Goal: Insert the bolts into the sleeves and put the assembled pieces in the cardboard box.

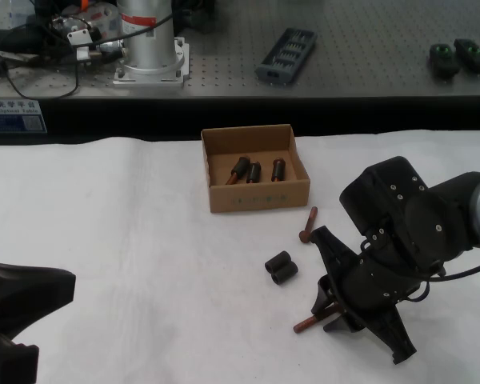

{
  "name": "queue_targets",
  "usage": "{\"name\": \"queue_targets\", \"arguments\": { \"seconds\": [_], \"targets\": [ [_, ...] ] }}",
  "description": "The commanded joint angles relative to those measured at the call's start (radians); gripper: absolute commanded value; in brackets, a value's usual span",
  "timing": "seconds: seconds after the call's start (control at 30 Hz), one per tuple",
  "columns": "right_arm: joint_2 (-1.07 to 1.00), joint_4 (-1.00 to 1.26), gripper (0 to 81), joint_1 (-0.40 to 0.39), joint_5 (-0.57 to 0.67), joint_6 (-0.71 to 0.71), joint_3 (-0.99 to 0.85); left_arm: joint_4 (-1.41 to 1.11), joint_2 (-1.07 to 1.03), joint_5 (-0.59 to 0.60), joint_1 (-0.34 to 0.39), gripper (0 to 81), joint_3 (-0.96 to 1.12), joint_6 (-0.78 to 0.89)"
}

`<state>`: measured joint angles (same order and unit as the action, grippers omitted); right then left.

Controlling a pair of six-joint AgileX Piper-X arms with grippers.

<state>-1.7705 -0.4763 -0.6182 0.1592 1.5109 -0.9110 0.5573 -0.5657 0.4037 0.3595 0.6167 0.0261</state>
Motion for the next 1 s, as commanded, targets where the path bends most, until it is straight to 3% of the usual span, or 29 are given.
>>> {"name": "queue_targets", "arguments": {
  "seconds": [0.0, 0.3, 0.43, 0.7, 0.97],
  "targets": [
    [-0.043, 0.035, 19.5, 0.014, -0.011, -0.001, -0.001, -0.015, -0.002, -0.003, 0.003, 0.6, -0.001, 0.011],
    [-0.044, 0.033, 17.8, 0.049, -0.021, -0.083, -0.001, -0.015, -0.002, -0.003, 0.003, 0.6, -0.001, 0.011],
    [-0.041, 0.033, 1.5, 0.060, 0.002, -0.160, -0.001, -0.014, -0.002, -0.003, 0.003, 0.6, -0.001, -0.013],
    [0.010, 0.033, 2.9, 0.062, 0.052, -0.346, -0.001, -0.014, -0.002, -0.011, 0.003, 0.6, -0.001, -0.091],
    [0.189, 0.012, 2.9, 0.062, 0.060, -0.637, -0.001, -0.013, -0.045, -0.011, 0.003, 0.6, -0.001, -0.086]
  ]
}}
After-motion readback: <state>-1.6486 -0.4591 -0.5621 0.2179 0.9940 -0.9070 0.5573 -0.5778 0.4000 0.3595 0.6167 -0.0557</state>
